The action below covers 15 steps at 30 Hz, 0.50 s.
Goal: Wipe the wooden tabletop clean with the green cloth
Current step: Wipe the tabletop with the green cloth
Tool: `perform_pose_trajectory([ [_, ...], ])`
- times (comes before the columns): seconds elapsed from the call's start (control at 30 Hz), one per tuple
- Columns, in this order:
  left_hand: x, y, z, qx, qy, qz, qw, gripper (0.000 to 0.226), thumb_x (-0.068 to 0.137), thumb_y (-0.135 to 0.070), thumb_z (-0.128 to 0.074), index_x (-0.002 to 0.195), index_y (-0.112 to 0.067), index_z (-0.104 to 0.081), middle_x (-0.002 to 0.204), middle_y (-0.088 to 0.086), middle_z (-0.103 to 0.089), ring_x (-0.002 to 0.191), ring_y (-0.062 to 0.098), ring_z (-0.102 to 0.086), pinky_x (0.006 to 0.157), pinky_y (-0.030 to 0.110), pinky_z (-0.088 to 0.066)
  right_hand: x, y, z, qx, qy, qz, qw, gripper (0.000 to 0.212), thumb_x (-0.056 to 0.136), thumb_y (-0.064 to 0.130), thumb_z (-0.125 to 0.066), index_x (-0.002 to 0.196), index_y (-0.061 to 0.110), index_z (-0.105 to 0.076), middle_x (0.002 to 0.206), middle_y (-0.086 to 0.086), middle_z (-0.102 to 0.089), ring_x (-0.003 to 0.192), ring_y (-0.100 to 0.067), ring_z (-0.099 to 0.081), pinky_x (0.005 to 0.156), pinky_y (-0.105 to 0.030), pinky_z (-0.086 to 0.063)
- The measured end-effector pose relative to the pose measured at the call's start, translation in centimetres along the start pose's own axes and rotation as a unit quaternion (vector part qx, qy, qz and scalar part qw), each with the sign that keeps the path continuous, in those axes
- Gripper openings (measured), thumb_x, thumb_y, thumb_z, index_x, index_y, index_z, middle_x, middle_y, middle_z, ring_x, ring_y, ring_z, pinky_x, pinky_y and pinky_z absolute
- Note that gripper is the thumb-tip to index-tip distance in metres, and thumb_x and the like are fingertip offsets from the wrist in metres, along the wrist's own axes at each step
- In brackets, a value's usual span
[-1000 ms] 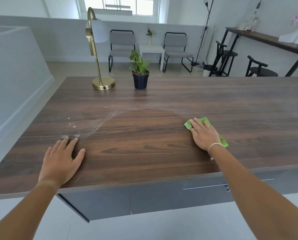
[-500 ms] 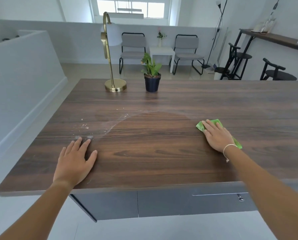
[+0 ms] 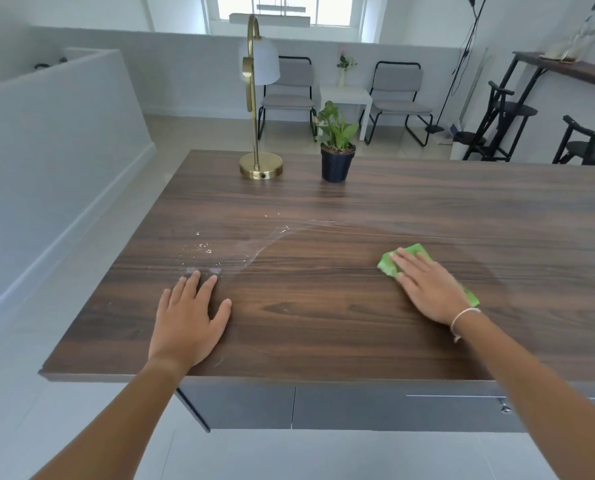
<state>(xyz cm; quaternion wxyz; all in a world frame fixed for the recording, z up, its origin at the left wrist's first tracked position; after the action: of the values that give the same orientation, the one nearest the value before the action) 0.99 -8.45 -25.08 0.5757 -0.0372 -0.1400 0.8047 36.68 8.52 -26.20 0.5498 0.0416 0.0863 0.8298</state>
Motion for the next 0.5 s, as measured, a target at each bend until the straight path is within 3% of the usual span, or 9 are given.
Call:
perform_pose_trajectory([
  [0.13, 0.1, 0.1, -0.3, 0.004, -0.005, -0.008, 1.000, 0.059, 0.091, -0.049, -0.033, 0.144, -0.022, -0.031, 0.155, 0.007, -0.026, 0.144, 0.024, -0.019, 0.119, 0.041, -0.012, 5.1, -3.4, 1.2, -0.009, -0.006, -0.104, 0.995, 0.049, 0.099, 0.031, -0.023, 0.148, 0.030, -0.019, 0.159, 0.007, -0.014, 0.145, -0.025, -0.014, 0.117, -0.043, -0.015],
  [0.23, 0.0, 0.4, -0.4, 0.000, -0.006, -0.005, 1.000, 0.060, 0.091, -0.050, -0.032, 0.144, -0.024, -0.029, 0.156, 0.004, -0.024, 0.145, 0.022, -0.016, 0.119, 0.040, -0.009, 9.4, -1.3, 0.8, 0.002, 0.008, -0.122, 0.992, 0.050, 0.098, 0.031, -0.020, 0.148, 0.033, -0.015, 0.159, 0.011, -0.010, 0.146, -0.027, -0.010, 0.118, -0.041, -0.012],
  [0.3, 0.2, 0.5, -0.5, -0.003, -0.006, 0.000, 1.000, 0.060, 0.090, -0.052, -0.031, 0.144, -0.027, -0.028, 0.156, 0.002, -0.023, 0.145, 0.020, -0.015, 0.119, 0.038, -0.007, 11.9, 2.6, 0.4, -0.001, 0.010, -0.075, 0.997, 0.050, 0.098, 0.029, -0.019, 0.148, 0.032, -0.015, 0.159, 0.010, -0.010, 0.146, -0.028, -0.010, 0.118, -0.040, -0.011],
  [0.4, 0.2, 0.7, -0.6, -0.010, -0.005, 0.009, 1.000, 0.059, 0.090, -0.052, -0.034, 0.144, -0.029, -0.028, 0.157, -0.001, -0.022, 0.145, 0.016, -0.013, 0.119, 0.036, -0.006, 11.7, 8.9, -0.8, 0.004, 0.028, 0.066, 0.997, 0.049, 0.100, 0.028, -0.022, 0.148, 0.031, -0.017, 0.159, 0.010, -0.013, 0.147, -0.025, -0.010, 0.119, -0.038, -0.009],
  [0.5, -0.1, 0.6, -0.5, -0.005, -0.001, 0.017, 1.000, 0.059, 0.091, -0.054, -0.033, 0.144, -0.031, -0.027, 0.157, -0.003, -0.021, 0.145, 0.014, -0.012, 0.118, 0.032, -0.003, 6.5, 8.9, -1.7, 0.021, 0.018, 0.187, 0.982, 0.047, 0.100, 0.034, -0.024, 0.147, 0.036, -0.020, 0.156, 0.017, -0.015, 0.146, -0.016, -0.009, 0.118, -0.032, -0.006],
])
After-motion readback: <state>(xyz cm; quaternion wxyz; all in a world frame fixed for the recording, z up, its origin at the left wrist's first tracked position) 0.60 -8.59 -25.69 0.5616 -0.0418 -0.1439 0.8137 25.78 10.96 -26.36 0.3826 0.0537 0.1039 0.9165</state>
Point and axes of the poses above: each hand's wrist, its own x-axis towards the middle knuckle, its own z-axis out of the back of the hand, y = z × x, the point moved 6 cm from there along x, towards the middle knuckle
